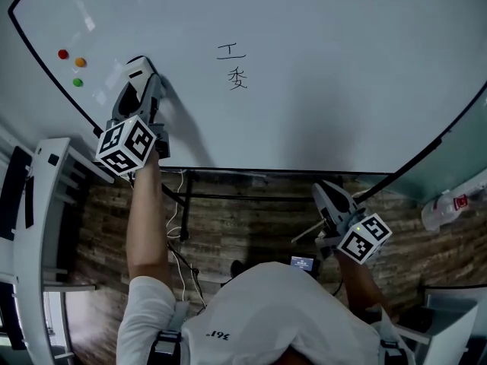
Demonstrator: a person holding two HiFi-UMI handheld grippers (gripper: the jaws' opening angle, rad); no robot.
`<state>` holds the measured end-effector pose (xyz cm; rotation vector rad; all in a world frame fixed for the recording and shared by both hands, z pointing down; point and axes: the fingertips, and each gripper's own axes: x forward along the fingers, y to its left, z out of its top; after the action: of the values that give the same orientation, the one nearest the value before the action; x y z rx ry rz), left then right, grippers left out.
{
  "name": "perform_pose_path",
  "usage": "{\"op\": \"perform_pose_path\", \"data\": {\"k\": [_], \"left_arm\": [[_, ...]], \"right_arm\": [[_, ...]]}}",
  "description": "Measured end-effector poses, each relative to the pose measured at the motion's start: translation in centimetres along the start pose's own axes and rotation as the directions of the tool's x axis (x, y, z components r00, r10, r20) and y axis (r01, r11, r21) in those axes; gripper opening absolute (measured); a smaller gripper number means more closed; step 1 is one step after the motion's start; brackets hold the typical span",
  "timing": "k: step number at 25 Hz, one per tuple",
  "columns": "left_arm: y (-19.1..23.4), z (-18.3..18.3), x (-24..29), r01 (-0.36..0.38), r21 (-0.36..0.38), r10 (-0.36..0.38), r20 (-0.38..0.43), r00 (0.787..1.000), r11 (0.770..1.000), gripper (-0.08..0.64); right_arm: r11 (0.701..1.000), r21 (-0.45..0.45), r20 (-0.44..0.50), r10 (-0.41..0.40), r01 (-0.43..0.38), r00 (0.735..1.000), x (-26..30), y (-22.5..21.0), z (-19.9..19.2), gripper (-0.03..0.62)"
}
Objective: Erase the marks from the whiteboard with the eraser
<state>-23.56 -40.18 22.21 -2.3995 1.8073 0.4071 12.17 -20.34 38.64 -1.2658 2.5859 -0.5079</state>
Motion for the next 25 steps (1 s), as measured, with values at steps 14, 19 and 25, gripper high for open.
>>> {"op": "perform_pose_path", "data": {"k": [14,19,25], "left_arm": [[-6.7,0.0,1.0,0.092,0.017,-0.092,-0.007,0.996,0.996,0.238],[-8.9,-0.4,1.5,0.115,0.019,-0.114,-0.026,0.993,0.993,0.238],[-12.1,-0.8,2.0,0.144,0.025,-0.143,-0.043,0.989,0.989,0.238]], "right_arm": [[1.000,0.017,-0.004,0.023,-0.023,1.000,-0.6,-0.8,0.1,0.028],[0.999,0.024,-0.002,0.023,-0.023,1.000,-1.0,-1.3,0.2,0.028],[0.999,0.033,0.002,0.031,-0.031,1.000,-1.4,-1.5,0.1,0.028]]}}
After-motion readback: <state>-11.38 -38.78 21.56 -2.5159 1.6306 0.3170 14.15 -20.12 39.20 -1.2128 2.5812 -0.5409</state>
